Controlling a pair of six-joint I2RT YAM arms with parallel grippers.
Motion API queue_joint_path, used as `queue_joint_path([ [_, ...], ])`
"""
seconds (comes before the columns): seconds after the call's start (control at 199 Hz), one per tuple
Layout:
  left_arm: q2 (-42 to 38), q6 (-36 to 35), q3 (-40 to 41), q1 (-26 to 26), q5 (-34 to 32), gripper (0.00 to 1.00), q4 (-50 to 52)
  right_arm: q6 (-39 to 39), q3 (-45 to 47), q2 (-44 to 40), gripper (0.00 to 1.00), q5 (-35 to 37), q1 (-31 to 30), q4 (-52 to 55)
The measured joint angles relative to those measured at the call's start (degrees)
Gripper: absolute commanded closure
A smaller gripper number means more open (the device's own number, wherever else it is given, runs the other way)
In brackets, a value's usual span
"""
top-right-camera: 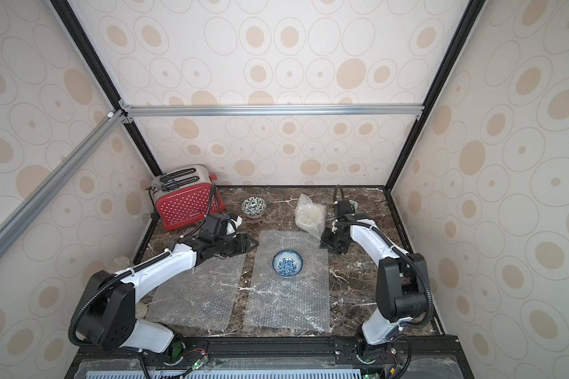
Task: Wrap bowls in bubble wrap
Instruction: Wrap the bowl in bubble wrap.
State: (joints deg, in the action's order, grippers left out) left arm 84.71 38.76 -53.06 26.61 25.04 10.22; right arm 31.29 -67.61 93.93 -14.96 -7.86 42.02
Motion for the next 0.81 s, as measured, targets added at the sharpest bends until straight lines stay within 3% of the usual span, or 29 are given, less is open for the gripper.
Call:
queue_joint_path([
  [0.116,1.6,0.0,-0.7,0.9,0.7,0.38,-0.1,-1.3,0.0,5.4,0.63,0.6,3.0,-4.3],
  [0.347,1.7,0.0,-0.7,1.2,0.9,0.38,-0.1,-5.4,-2.9,14.9,0.64,1.0,3.5,-9.7],
  [0.624,1.9,0.0,-0.7,1.2,1.0,0.38,-0.1,-8.7,-5.4,17.6,0.64,-1.1,3.8,-13.7],
  [0.69,2.2,0.0,-0.7,1.2,1.2,0.38,-0.1,-9.4,-6.9,18.8,0.69,-1.6,3.8,-14.2],
  [0.805,3.3,0.0,-0.7,1.2,1.7,0.38,-0.1,-10.0,-7.8,20.0,0.86,-2.2,3.8,-15.5],
])
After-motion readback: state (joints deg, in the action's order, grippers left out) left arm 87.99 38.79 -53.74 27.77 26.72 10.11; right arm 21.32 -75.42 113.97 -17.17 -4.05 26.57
